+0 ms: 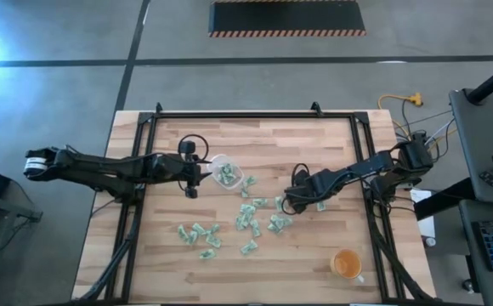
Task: Pick and place Stevia / Truvia into bins
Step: Put the stevia packet into the transparent bin
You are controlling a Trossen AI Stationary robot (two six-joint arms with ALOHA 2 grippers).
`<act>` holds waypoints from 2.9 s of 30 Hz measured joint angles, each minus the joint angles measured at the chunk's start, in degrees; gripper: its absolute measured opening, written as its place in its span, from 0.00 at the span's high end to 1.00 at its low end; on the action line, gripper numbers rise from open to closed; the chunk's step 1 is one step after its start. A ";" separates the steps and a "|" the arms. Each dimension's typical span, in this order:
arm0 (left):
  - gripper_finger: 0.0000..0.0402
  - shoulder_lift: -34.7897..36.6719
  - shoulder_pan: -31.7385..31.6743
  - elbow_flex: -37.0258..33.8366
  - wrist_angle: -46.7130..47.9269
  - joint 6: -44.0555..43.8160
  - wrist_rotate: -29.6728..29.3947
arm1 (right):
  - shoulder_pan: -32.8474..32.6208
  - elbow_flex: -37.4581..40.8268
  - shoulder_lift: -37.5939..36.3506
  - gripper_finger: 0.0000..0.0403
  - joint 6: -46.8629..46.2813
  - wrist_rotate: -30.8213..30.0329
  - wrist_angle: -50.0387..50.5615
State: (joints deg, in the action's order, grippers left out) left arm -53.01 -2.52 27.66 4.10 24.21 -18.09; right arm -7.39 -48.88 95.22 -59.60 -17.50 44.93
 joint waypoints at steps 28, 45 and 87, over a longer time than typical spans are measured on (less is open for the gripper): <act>0.63 -0.11 0.00 0.00 0.02 0.00 -0.09 | 0.01 -1.36 0.13 0.85 11.71 5.51 -8.26; 0.63 -0.22 0.00 0.00 0.85 -0.56 -0.07 | -0.64 -6.21 0.11 0.97 30.67 2.58 -16.94; 0.63 -6.09 14.64 -0.10 10.23 -39.02 11.60 | 12.85 -13.08 12.55 0.97 89.01 12.04 -61.82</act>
State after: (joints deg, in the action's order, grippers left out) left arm -59.11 12.11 27.56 14.33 -14.82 -6.49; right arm 5.46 -61.95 107.77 29.41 -5.45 -16.89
